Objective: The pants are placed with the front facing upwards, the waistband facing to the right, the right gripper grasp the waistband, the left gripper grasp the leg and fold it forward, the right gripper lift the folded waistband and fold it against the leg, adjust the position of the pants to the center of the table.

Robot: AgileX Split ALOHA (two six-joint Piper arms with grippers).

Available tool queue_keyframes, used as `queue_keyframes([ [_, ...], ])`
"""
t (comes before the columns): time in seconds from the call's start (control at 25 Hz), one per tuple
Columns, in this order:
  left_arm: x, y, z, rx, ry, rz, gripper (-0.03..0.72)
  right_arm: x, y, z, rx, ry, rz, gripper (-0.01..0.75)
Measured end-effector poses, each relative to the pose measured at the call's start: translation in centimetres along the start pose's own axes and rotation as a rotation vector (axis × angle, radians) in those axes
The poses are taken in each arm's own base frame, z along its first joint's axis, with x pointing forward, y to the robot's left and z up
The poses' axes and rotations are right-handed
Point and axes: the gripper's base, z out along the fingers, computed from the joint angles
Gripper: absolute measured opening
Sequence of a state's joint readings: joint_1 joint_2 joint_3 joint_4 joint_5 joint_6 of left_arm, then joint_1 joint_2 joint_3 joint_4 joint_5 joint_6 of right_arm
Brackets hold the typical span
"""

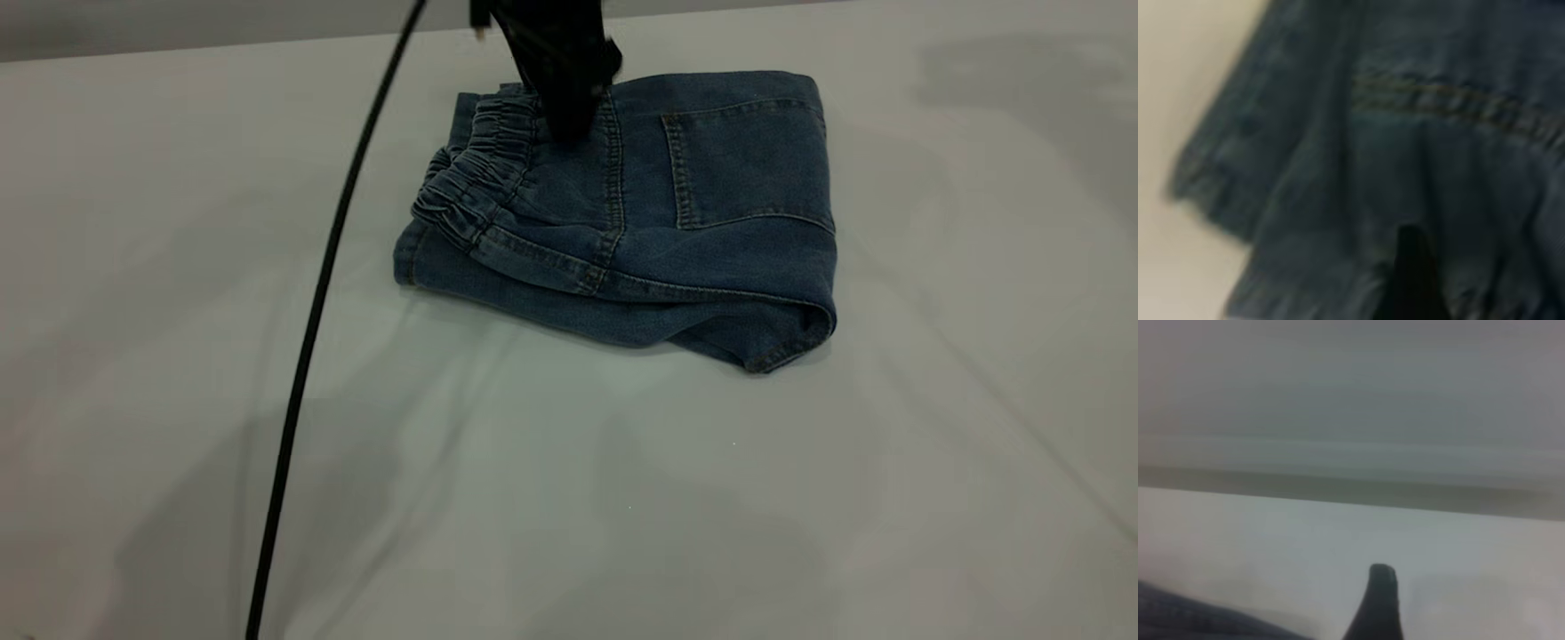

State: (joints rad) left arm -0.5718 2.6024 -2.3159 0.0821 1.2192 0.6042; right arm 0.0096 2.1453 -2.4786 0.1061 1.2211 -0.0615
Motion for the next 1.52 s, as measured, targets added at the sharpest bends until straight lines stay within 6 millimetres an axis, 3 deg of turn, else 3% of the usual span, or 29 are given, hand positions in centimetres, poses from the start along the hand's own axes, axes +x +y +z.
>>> queue_keyframes([
  [0.52,0.5,-0.8,4.6,0.049,0.065,-0.041,0.494,0.0,0.0,0.0,-0.005,0.000,0.002,0.583],
  [1.16,0.7,-0.9,4.8,-0.015,0.109,-0.587,0.494,0.0,0.0,0.0,-0.001,0.000,0.001,0.583],
  [1.4,0.2,-1.1,3.8,-0.021,0.091,-0.559,0.494,0.0,0.0,0.0,-0.002,0.000,0.001,0.583],
  [1.52,-0.2,-0.8,1.5,-0.022,0.047,-0.552,0.494,-0.1,0.0,-0.3,0.003,-0.006,-0.002,0.583],
])
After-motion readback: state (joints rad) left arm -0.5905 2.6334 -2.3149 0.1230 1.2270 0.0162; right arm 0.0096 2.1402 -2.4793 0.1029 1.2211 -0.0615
